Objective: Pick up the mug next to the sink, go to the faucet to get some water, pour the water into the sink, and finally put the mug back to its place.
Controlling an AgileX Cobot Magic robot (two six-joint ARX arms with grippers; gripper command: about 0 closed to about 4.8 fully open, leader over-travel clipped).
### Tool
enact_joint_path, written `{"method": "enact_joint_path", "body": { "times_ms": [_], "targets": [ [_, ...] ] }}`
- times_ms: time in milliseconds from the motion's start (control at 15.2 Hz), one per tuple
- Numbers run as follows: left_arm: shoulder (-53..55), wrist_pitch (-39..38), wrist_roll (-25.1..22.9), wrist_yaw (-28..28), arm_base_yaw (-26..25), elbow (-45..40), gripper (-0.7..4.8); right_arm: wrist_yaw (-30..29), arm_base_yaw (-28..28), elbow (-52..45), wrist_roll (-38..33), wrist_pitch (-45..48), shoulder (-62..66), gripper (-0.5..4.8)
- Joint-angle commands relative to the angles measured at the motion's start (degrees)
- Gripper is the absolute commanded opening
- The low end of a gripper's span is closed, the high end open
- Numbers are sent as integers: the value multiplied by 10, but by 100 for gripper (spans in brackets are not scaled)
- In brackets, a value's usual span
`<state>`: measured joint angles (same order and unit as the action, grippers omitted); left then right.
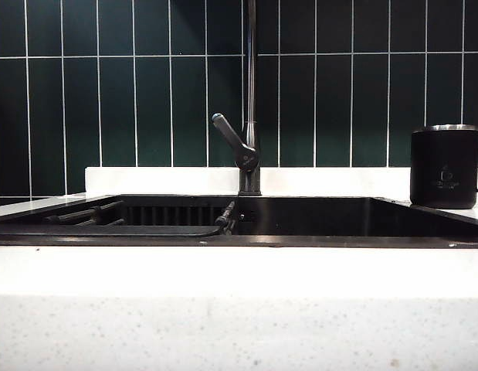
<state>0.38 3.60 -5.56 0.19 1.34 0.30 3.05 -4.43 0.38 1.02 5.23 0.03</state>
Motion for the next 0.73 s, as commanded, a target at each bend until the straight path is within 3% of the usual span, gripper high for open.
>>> {"method": "enact_joint_path", "body": {
  "times_ms": [66, 396, 528, 726],
  "targets": [
    [0, -29, 2, -1, 0, 1, -6, 11, 0, -3, -2, 11, -2, -8],
    [0, -37, 3, 1, 0, 1, -5, 14, 1, -3, -27, 6, -2, -9],
    [0, -26, 53, 1, 0, 2, -6, 43, 1, 0, -53, 9, -2, -9],
    [0, 31, 80, 1, 0, 3, -6, 82, 1, 42, -71, -21, -2, -9]
  ]
}}
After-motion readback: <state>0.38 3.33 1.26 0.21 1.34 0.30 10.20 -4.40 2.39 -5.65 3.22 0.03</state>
